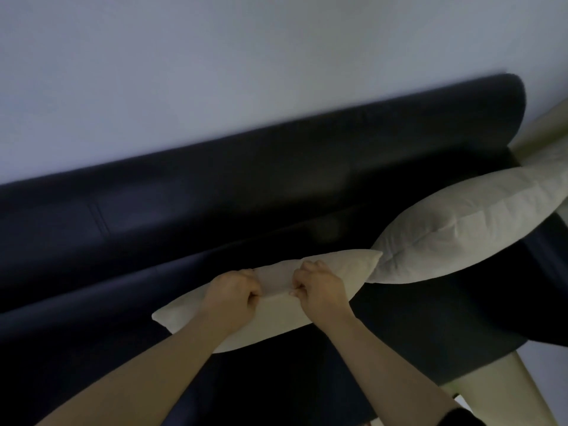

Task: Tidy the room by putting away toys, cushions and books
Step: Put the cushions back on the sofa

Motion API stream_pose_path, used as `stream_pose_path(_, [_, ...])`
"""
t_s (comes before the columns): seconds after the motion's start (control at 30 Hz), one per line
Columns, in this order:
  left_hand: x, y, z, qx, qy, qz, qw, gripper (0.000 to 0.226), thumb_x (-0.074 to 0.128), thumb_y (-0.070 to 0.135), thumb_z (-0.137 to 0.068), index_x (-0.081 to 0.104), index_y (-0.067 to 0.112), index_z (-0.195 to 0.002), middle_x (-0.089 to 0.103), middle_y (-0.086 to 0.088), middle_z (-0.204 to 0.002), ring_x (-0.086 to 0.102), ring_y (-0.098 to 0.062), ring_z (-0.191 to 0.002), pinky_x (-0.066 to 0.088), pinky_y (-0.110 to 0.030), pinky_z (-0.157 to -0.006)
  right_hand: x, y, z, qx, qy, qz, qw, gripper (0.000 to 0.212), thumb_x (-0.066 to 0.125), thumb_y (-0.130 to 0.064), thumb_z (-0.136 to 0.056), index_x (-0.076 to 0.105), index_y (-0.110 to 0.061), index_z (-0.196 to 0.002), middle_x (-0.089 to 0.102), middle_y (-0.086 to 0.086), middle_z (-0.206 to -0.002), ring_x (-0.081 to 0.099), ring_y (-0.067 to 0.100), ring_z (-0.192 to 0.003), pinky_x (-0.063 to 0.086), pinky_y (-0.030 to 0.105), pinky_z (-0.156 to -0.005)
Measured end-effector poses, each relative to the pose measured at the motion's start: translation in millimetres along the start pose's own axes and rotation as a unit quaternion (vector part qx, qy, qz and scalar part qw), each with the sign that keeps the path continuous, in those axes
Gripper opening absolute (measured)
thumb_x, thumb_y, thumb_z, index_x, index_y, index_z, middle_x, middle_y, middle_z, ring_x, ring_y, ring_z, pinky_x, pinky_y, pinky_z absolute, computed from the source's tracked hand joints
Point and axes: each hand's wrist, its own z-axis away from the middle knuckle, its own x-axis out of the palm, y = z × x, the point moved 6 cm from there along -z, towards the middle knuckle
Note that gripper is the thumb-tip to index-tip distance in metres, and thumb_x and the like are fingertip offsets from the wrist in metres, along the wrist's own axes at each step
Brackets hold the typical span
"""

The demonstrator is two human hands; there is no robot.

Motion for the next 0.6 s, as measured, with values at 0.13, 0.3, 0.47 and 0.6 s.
stream_pose_path(0.13, [11.6,-14.4,-16.3,0.003,0.022,-0.022,0.999,0.017,0.059,0.013,-0.063,0.067,0.026,-0.055,0.061,0.015,-0.066,0.058,-0.009,-0.054,0.041,-0.018,-0.047,16.9,8.7,-23.0,-0.015,-0.015,0.002,1.0,0.01,0.057,-0.017,-0.088,0.067,-0.012,-0.089,0.058,0.001,-0.094,0.049,0.019,-0.094,0.036,0.028,-0.067])
stream_pose_path(0.3, [32.1,-41.2,-28.1,-0.032,-0.005,-0.039,0.999,0.019,0.059,0.012,-0.069,0.068,0.024,-0.058,0.062,0.008,-0.068,0.059,-0.015,-0.06,0.042,-0.025,-0.049,36.7,7.6,-36.4,-0.008,-0.038,-0.002,0.999,0.015,0.051,-0.013,-0.09,0.066,-0.011,-0.093,0.057,0.003,-0.099,0.047,0.021,-0.099,0.039,0.031,-0.07])
stream_pose_path(0.47, [47.8,-48.7,-26.3,-0.09,-0.049,-0.037,0.994,0.02,0.054,0.019,-0.09,0.073,0.018,-0.084,0.066,-0.001,-0.095,0.061,-0.02,-0.087,0.049,-0.031,-0.075,54.9,7.5,-36.1,0.027,-0.053,0.016,0.998,0.018,0.049,-0.006,-0.089,0.063,-0.011,-0.099,0.056,0.004,-0.104,0.047,0.023,-0.104,0.044,0.034,-0.076])
stream_pose_path(0.6, [53.0,-48.1,-13.5,-0.094,-0.069,-0.046,0.992,0.02,0.053,0.026,-0.093,0.066,0.017,-0.105,0.059,0.002,-0.11,0.057,-0.018,-0.098,0.044,-0.027,-0.081,53.9,7.9,-25.4,0.045,-0.018,-0.023,0.999,0.02,0.049,-0.011,-0.093,0.064,-0.011,-0.107,0.055,0.002,-0.109,0.046,0.02,-0.107,0.044,0.03,-0.082])
